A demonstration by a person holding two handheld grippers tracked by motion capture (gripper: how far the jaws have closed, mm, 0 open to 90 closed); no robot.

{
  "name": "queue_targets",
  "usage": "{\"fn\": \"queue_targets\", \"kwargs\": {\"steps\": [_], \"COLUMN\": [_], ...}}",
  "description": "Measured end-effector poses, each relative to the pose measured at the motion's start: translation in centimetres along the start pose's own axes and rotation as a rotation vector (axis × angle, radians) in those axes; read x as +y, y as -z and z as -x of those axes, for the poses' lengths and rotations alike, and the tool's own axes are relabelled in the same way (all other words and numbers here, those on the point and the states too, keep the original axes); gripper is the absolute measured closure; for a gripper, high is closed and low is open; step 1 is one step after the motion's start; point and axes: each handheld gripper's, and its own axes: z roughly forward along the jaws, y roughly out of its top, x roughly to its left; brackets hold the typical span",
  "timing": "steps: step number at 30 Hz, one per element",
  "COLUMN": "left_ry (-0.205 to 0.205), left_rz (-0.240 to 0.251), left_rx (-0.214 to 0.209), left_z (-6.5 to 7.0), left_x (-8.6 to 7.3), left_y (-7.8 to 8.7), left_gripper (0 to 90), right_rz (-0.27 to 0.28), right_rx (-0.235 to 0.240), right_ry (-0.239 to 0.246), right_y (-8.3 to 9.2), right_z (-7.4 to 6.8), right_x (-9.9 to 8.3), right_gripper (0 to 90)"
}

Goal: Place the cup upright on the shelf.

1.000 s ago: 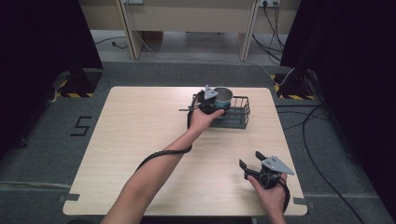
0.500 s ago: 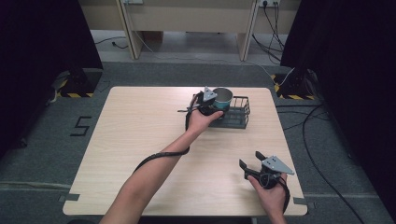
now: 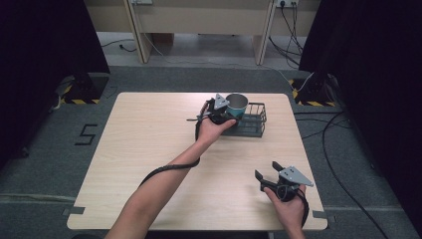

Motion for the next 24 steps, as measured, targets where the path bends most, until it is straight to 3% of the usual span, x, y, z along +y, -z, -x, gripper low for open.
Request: {"fn": "queue_targets", "kwargs": {"steps": [24], "left_ry": [-0.020], "left_rz": [0.009], "left_rx": [0.001], "left_z": [-0.1], "left_x": [-0.3], "left_y": [2.2], "left_gripper": [14.3], "right_rz": [0.003], "right_rx": [-0.005], "right_ry": [0.007], "right_y": [0.0], "right_z": [0.1], "right_x": [0.0], "right_gripper": [22.8]}}
